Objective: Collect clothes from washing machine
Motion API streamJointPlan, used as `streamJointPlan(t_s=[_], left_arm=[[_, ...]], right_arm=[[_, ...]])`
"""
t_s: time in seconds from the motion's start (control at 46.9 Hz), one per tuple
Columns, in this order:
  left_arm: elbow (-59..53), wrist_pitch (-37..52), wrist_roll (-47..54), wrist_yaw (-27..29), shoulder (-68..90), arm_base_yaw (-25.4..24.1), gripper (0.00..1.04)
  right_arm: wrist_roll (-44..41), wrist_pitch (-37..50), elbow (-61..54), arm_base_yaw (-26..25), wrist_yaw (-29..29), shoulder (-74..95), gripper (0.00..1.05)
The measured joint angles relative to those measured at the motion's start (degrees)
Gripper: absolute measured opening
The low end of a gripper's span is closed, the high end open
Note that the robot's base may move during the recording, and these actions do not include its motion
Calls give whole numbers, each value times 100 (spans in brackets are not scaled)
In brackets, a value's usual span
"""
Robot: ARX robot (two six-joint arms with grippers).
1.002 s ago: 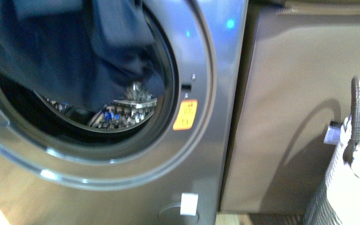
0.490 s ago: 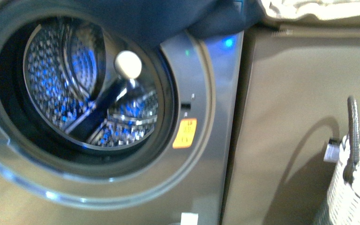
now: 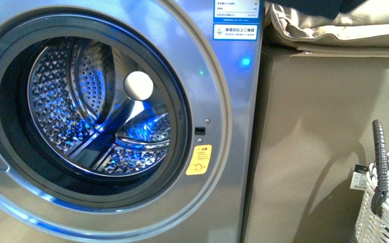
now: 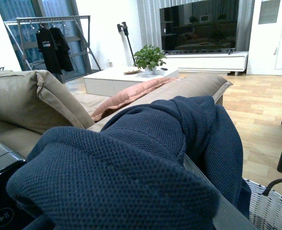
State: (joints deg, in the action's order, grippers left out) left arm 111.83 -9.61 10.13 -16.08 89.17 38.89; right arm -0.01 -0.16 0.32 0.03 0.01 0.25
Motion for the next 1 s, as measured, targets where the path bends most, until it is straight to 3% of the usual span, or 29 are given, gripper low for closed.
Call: streamJointPlan(t_s=[0.192, 0.256, 0.299, 0.384, 0.512, 0.661, 1.002], left_arm=[[15, -2, 15, 31, 4, 0, 14], [15, -2, 15, 48, 4, 0, 14], [15, -4, 17, 50, 4, 0, 14], [15, -4, 15, 48, 4, 0, 14], [15, -4, 15, 46, 4, 2, 14], [15, -4, 17, 48, 4, 0, 14], [15, -4, 17, 48, 4, 2, 14]], right_arm=[[26, 7, -2, -7, -35, 2, 97], [1043, 1154, -9, -684, -1784, 271, 97], [1602, 1738, 17, -1069, -2573, 476, 97], [2162, 2820, 485, -1558, -3556, 1375, 97], [2028, 3904, 1587, -1517, -3768, 2726, 97], [1329, 4426, 2975, -1189, -3810, 4170, 97], [-352, 3775, 5125, -1290, -4892, 5246, 97]])
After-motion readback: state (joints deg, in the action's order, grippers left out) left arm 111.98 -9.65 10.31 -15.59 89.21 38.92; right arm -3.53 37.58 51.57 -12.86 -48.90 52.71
